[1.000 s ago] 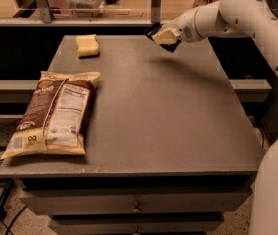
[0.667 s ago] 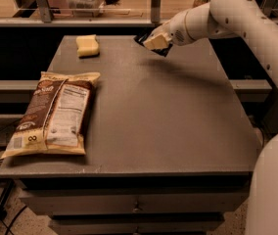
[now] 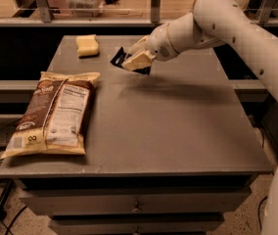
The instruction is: Move rxbar blueberry near brown chip bag
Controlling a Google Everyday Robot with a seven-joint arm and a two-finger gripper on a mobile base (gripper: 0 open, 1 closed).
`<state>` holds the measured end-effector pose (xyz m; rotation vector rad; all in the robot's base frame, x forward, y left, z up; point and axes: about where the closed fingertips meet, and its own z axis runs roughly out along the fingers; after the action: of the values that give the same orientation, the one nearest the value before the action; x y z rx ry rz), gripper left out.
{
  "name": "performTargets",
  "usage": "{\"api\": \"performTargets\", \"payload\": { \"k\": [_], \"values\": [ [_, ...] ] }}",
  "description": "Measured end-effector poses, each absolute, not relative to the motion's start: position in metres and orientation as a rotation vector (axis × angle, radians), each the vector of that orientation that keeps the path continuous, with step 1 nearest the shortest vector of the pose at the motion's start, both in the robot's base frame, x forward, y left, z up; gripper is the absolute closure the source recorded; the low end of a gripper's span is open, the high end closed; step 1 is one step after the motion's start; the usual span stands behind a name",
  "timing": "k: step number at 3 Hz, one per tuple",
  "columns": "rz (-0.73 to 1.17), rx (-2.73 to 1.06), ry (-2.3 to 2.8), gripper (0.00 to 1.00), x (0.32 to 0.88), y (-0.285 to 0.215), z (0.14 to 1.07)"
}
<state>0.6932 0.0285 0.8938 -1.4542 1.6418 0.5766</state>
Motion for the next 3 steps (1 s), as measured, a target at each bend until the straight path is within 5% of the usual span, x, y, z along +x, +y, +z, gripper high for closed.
{"api": "performTargets", "payload": {
  "k": [2, 3],
  "values": [
    [0.850, -1.675, 1.491, 1.00, 0.590, 0.079, 0.876],
    [0.985, -1.697, 1.466, 0.83, 0.555, 0.088, 0.866]
  ]
}}
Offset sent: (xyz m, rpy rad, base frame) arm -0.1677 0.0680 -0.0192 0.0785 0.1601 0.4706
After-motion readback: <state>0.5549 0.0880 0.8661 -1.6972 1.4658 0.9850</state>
